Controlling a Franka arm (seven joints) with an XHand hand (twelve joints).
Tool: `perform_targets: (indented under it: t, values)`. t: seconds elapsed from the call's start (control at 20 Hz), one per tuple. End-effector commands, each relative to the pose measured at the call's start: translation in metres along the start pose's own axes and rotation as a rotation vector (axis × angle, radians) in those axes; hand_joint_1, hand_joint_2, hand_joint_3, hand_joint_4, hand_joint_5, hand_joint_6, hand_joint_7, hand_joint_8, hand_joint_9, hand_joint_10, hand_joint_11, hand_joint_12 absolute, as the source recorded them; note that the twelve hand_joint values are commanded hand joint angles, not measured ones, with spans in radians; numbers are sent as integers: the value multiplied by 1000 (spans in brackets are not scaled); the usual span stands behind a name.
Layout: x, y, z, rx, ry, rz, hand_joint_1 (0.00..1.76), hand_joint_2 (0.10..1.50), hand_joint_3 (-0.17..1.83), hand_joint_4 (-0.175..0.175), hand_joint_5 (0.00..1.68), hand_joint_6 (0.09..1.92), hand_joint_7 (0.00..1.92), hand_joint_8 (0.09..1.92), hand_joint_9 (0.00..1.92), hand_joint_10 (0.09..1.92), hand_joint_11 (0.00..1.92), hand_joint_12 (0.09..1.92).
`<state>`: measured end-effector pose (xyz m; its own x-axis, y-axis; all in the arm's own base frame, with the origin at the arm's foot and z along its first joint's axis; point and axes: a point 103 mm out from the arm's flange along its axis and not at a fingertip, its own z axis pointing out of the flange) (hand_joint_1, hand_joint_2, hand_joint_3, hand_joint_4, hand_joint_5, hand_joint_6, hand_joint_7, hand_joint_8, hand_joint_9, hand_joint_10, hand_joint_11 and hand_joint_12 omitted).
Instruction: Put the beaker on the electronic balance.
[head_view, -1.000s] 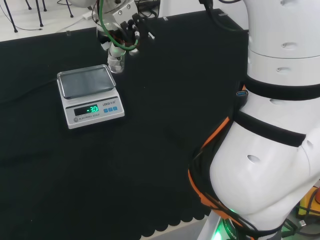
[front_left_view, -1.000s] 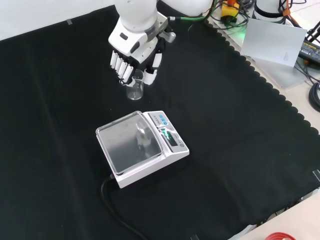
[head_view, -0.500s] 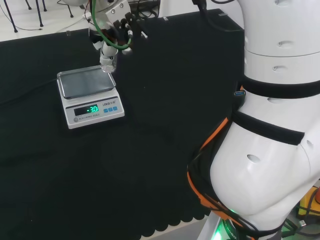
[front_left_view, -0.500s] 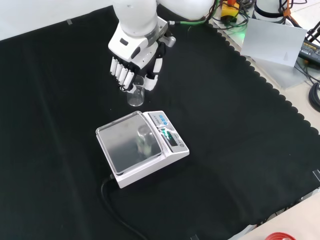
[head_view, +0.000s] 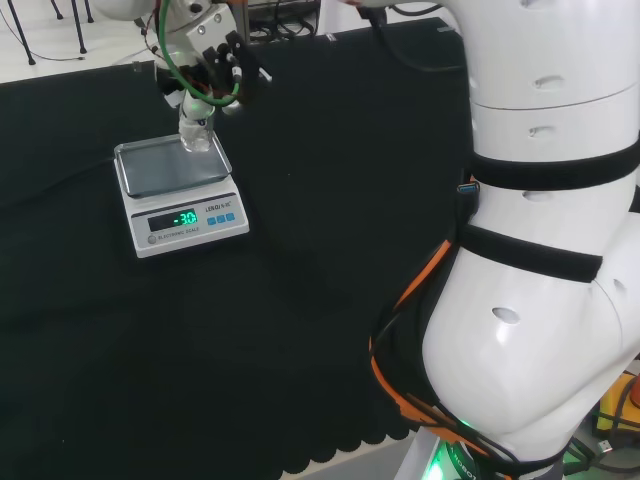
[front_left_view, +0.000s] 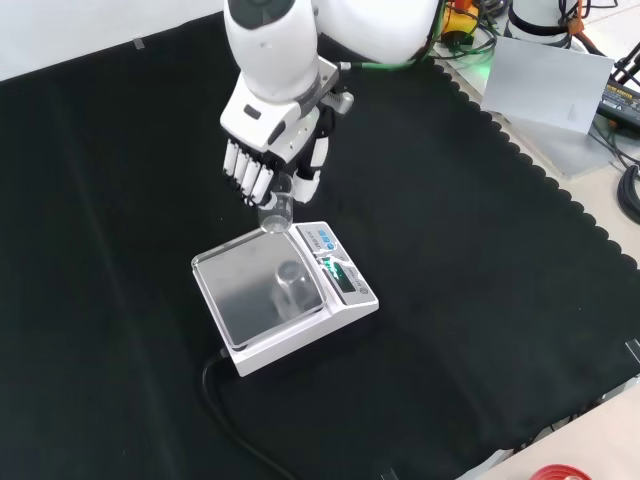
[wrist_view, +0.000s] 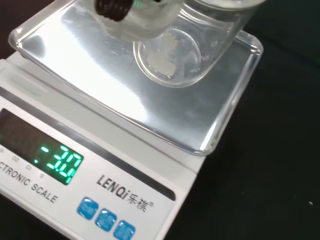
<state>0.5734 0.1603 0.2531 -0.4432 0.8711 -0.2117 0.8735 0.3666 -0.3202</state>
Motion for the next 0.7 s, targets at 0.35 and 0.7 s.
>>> perform_targets:
  t: [0.35,0.7]
  values:
    - [13,27,14,38,-24,-47,1107,1191,5,-147,834,1236,883,848,1041,815,927,1038]
    - [7,43,27,61,-23,-65,1107,1191,5,-147,835,1236,884,848,1041,815,927,1037]
